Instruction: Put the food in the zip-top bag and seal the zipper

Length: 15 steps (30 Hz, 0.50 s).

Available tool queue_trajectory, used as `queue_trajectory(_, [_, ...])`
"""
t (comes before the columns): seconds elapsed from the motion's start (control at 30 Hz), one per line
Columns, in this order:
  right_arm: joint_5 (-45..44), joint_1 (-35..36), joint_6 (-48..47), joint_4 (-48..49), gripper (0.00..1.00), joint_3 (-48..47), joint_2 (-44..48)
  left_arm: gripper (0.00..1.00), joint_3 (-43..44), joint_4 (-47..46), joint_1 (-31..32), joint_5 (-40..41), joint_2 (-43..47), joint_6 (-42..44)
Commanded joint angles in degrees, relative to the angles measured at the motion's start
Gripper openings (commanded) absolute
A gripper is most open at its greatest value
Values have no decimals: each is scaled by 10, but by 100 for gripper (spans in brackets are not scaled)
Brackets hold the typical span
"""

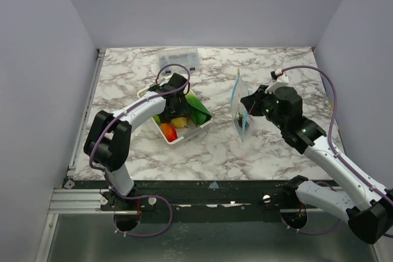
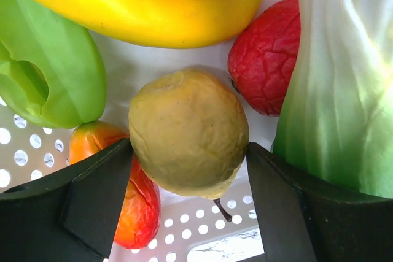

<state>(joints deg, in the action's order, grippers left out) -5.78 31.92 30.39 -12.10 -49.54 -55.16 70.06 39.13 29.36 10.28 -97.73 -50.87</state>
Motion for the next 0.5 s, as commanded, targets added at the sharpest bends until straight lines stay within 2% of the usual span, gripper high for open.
queue_trajectory(0.0, [-5, 3, -3, 3, 1, 10, -2, 75, -3, -15, -1, 9, -18, -6])
queue_trajectory(0.17, [-4, 3, -2, 2, 1, 10, -1, 69, -15, -19, -1, 12, -13, -13])
queue_trajectory(0.37, [-3, 3, -2, 4, 1, 9, -5, 34, -20, -10, -1, 19, 33, -11])
queue_trajectory(0.4, [-2, 3, 0, 5, 1, 9, -5, 30, -18, -3, -1, 21, 43, -10])
queue_trajectory(0.47, [1, 3, -1, 4, 1, 7, -7, 29, -19, -3, -1, 20, 71, -2])
